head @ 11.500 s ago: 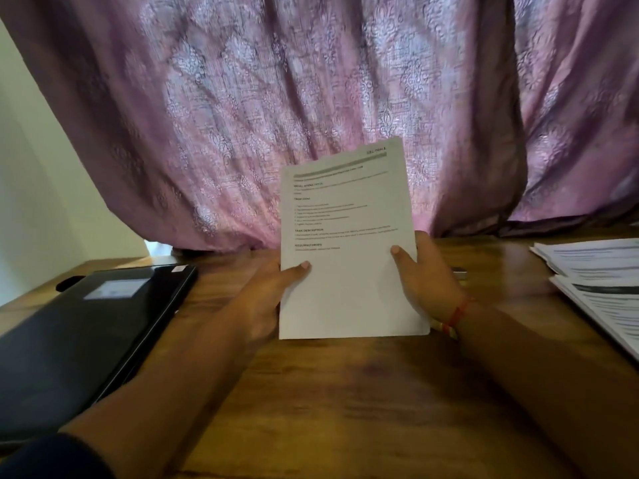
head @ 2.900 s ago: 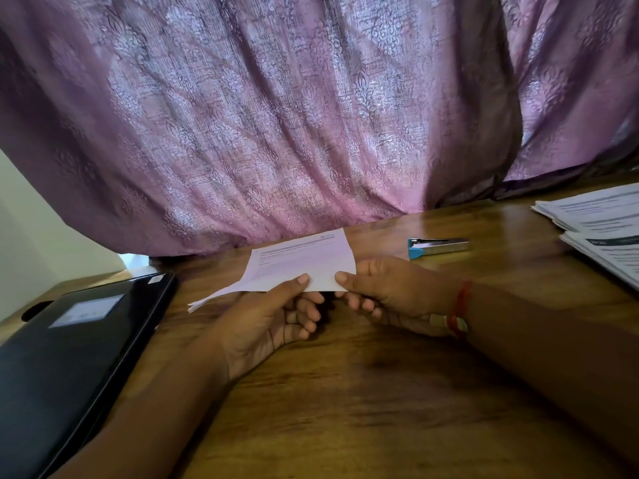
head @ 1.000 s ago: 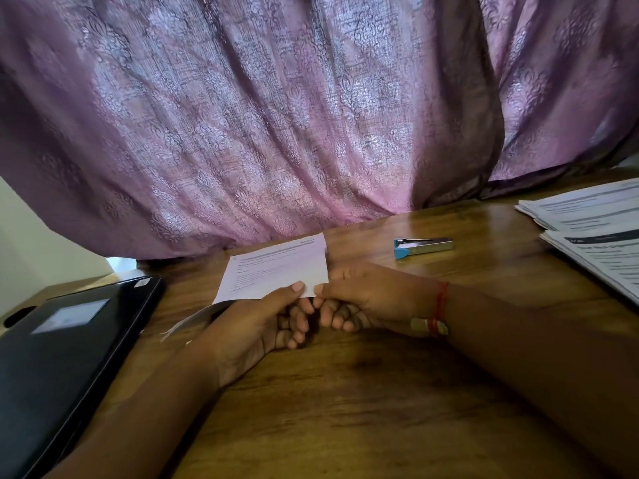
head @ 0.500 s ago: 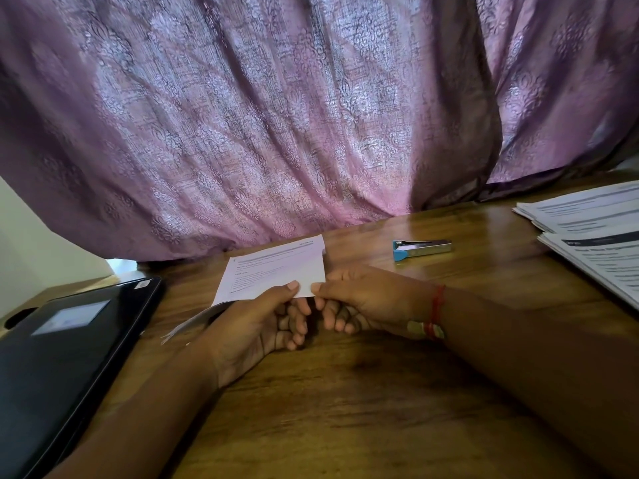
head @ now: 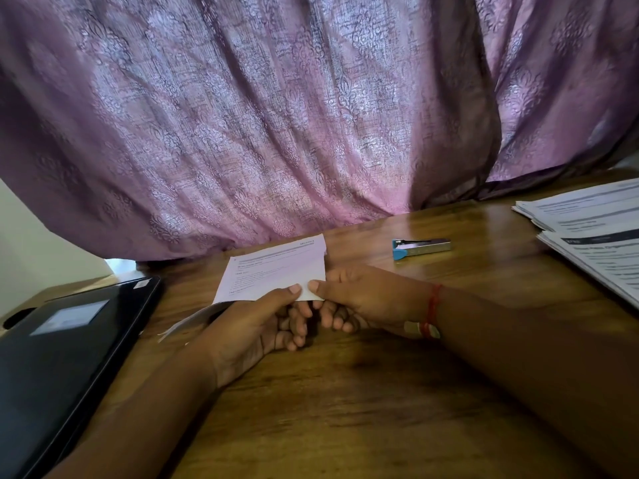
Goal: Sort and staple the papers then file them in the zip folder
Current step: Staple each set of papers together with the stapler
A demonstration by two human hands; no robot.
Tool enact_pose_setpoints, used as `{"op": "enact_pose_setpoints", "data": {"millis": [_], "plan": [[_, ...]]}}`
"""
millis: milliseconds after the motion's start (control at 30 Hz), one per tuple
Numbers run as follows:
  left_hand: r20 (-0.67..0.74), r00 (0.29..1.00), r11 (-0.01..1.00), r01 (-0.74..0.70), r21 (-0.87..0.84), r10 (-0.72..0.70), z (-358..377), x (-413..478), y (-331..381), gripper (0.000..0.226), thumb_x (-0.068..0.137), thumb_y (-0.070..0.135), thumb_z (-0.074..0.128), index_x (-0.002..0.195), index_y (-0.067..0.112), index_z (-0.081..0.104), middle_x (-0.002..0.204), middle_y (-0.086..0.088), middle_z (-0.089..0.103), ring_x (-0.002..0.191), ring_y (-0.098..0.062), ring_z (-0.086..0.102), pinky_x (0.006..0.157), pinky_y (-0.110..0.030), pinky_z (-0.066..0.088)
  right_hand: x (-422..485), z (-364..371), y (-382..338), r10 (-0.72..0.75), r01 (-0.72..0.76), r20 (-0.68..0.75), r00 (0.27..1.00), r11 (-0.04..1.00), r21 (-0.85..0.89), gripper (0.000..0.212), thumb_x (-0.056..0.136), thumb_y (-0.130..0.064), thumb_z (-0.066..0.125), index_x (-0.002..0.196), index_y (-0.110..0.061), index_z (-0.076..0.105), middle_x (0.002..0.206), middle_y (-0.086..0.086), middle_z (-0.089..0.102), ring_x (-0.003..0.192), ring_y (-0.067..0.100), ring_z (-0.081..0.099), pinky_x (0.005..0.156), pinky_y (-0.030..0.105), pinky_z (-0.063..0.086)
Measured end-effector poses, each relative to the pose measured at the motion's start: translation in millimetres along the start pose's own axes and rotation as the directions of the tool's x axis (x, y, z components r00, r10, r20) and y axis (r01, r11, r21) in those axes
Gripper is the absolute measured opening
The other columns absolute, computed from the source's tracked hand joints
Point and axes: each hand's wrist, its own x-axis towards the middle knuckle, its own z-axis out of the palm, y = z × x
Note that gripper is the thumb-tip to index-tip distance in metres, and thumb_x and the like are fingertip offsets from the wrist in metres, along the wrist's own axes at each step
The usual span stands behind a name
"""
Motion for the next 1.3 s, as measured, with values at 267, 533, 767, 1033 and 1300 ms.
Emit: {"op": "enact_pose_setpoints", "data": {"millis": [267,533,767,1033,1300], "plan": [[-0.004,1.000,1.000,-0.001,0.008,0.001,-1.3,0.0,-1.1,0.033,0.091,0.033,0.058,0.074,0.009,0.072,0.068,-0.014,0.061,0.056,-0.019,0.059,0.052,-0.024,0.050,-1.2,-0.7,0.9,-0.032,0.032,0.003,0.999,0.999,-0.030,0.028,0.100,-0.035,0.052,0.085,-0.012,0.060,0.059,-0.003,0.062,0.048,0.003,0.053,0.047,0.011,0.043],[-0.026,1.000,1.000,-0.009,0.009,0.009,1.0,-0.1,-0.4,0.030,0.092,0.031,0.061,0.071,0.016,0.075,0.068,-0.012,0.061,0.055,-0.016,0.058,0.051,-0.022,0.049,1.2,-2.7,0.2,0.008,-0.008,0.023,1.000,1.000,-0.003,0.030,0.102,-0.035,0.047,0.094,-0.009,0.059,0.064,0.000,0.062,0.052,0.004,0.053,0.047,0.012,0.044],[-0.073,0.997,1.000,0.008,-0.002,-0.008,-0.5,0.9,-1.0,0.030,0.091,0.032,0.063,0.069,0.015,0.075,0.067,-0.011,0.060,0.056,-0.016,0.057,0.052,-0.022,0.048,-4.2,-11.5,-3.3,0.052,-0.053,0.045,0.998,0.998,0.019,0.018,0.098,-0.025,0.056,0.088,-0.011,0.061,0.067,0.000,0.065,0.055,0.004,0.056,0.051,0.013,0.048],[-0.093,0.996,1.000,-0.006,-0.013,0.005,-2.2,1.8,-0.3,0.031,0.092,0.031,0.063,0.067,0.014,0.074,0.066,-0.011,0.058,0.057,-0.018,0.056,0.050,-0.023,0.047,4.2,-83.0,7.8,-0.534,-0.305,-0.565,0.630,0.498,-0.811,0.011,0.083,-0.031,0.068,0.092,-0.025,0.066,0.098,0.004,0.066,0.097,0.026,0.060,0.087,0.034,0.048],[-0.088,0.996,1.000,0.010,-0.014,-0.011,-3.6,2.2,-0.7,0.030,0.090,0.032,0.064,0.069,0.014,0.074,0.067,-0.011,0.059,0.058,-0.018,0.057,0.052,-0.023,0.048,2.0,-120.0,26.1,-0.306,-0.523,-0.615,0.727,0.332,-0.785,0.027,0.087,-0.040,0.061,0.105,-0.020,0.061,0.111,0.010,0.065,0.101,0.031,0.059,0.079,0.033,0.045]]}}
